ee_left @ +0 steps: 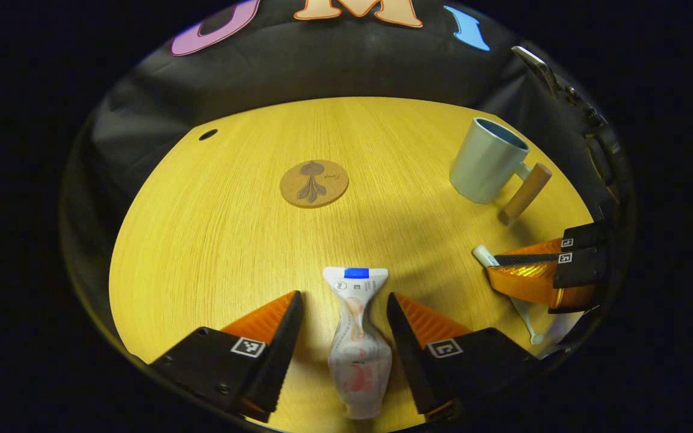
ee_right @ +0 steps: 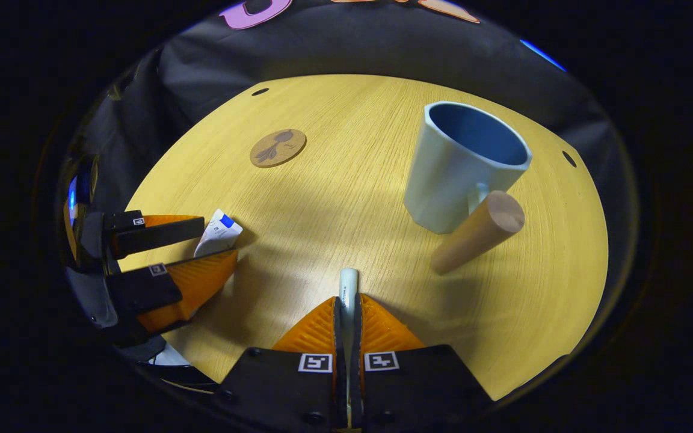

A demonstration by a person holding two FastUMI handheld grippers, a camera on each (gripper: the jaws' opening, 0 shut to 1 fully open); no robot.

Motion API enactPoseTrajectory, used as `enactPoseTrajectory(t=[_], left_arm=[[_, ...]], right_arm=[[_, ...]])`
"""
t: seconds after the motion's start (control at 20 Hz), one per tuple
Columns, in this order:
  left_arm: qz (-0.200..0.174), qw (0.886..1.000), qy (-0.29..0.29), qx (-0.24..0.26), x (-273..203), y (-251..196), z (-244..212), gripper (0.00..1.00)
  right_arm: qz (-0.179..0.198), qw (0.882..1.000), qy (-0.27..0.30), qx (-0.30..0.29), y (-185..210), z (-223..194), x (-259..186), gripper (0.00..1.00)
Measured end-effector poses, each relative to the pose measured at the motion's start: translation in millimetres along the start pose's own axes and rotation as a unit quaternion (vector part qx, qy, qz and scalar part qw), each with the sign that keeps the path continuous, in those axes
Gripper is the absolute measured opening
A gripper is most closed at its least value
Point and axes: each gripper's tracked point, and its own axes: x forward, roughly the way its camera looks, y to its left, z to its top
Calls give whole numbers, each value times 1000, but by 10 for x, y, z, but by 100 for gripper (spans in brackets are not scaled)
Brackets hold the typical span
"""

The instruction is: Put the toothbrush and toothpaste on the desktop into the cup, then pick up the cup and place it on the coaster on the desktop.

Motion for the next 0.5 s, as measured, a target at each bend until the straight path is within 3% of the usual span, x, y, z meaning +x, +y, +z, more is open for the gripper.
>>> enactPoseTrajectory(t=[0.1, 0.2, 0.25, 0.3, 0.35, 0.5], left_arm=[[-8, 1000, -3, 6, 11, -45, 4, 70], [-11, 1000, -5, 7, 14, -80, 27, 52], [-12, 1000, -8, 6, 20, -92, 35, 38], [-12, 1000, -11, 3, 35, -111, 45, 36], [-10, 1000, -13, -1, 44, -117, 51, 21], [-2, 999, -31, -19, 43, -127, 57, 14]], right_arm=[[2, 1000, -1, -1, 0, 2, -2, 5], [3, 1000, -3, 0, 19, 18, -4, 5], [3, 1000, -4, 1, 36, 34, -24, 5], [4, 1000, -6, 2, 41, 18, -73, 5], [3, 1000, -7, 4, 51, 20, -95, 5], [-1, 1000, -12, 4, 44, 6, -67, 5]])
